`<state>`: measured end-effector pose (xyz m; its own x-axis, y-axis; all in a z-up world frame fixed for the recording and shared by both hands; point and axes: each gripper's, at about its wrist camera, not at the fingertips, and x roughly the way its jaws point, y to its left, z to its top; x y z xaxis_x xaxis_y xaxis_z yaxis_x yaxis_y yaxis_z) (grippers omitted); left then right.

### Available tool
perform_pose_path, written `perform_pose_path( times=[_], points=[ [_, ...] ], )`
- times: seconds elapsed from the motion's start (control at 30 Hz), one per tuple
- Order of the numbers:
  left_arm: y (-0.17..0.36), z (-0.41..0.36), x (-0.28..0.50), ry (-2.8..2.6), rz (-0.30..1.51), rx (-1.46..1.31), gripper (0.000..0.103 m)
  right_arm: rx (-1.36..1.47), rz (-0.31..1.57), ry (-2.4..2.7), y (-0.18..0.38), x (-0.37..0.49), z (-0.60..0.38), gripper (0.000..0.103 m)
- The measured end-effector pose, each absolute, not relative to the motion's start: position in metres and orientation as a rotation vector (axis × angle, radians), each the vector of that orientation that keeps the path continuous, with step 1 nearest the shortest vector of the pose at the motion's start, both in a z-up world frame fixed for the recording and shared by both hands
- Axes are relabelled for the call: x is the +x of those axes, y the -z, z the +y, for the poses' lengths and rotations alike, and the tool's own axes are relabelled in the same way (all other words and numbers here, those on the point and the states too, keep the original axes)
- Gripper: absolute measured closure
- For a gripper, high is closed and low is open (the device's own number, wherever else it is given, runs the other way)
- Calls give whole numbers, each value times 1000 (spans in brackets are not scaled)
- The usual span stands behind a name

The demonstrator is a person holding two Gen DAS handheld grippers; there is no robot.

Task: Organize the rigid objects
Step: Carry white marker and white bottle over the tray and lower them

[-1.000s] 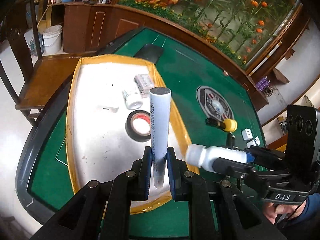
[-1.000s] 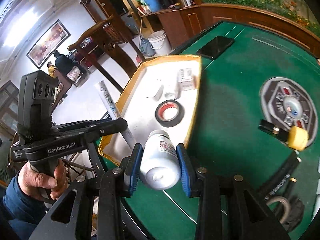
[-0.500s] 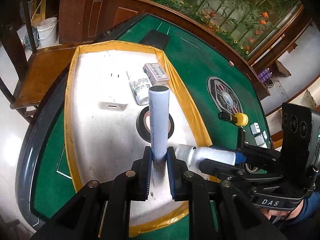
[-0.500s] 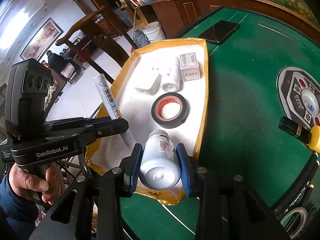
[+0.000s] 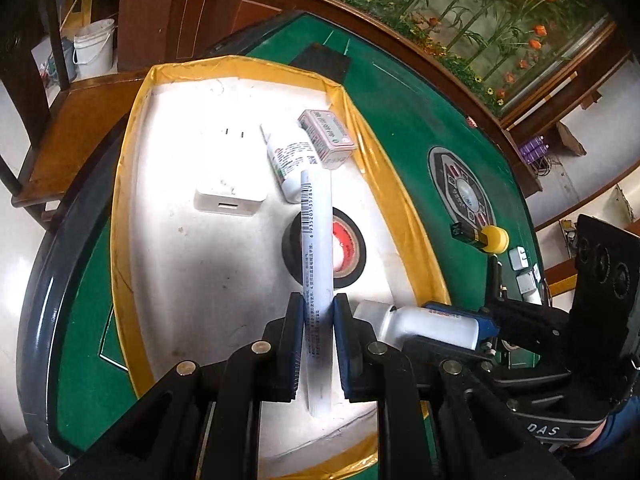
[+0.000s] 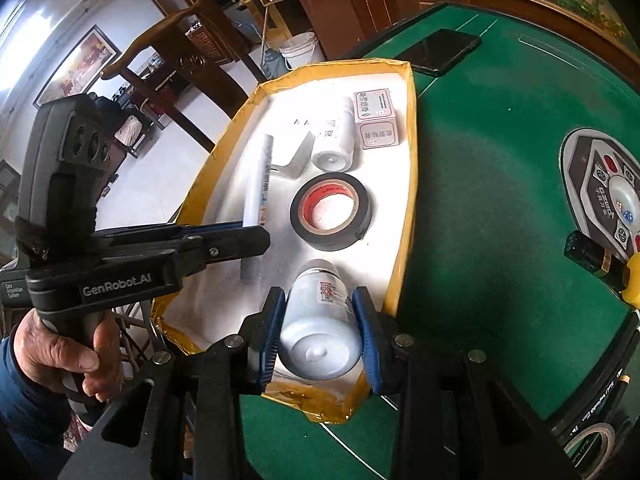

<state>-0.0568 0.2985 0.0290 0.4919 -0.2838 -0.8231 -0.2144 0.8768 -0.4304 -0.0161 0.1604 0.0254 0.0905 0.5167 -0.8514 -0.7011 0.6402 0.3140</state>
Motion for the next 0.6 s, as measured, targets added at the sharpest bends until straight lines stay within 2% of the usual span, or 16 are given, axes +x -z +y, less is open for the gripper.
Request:
perform_pose_path(
  times=[0.6],
  points=[
    [-11, 309, -60, 3, 1109, -550, 89, -244, 1176, -956, -19, -21, 180, 69]
  ],
)
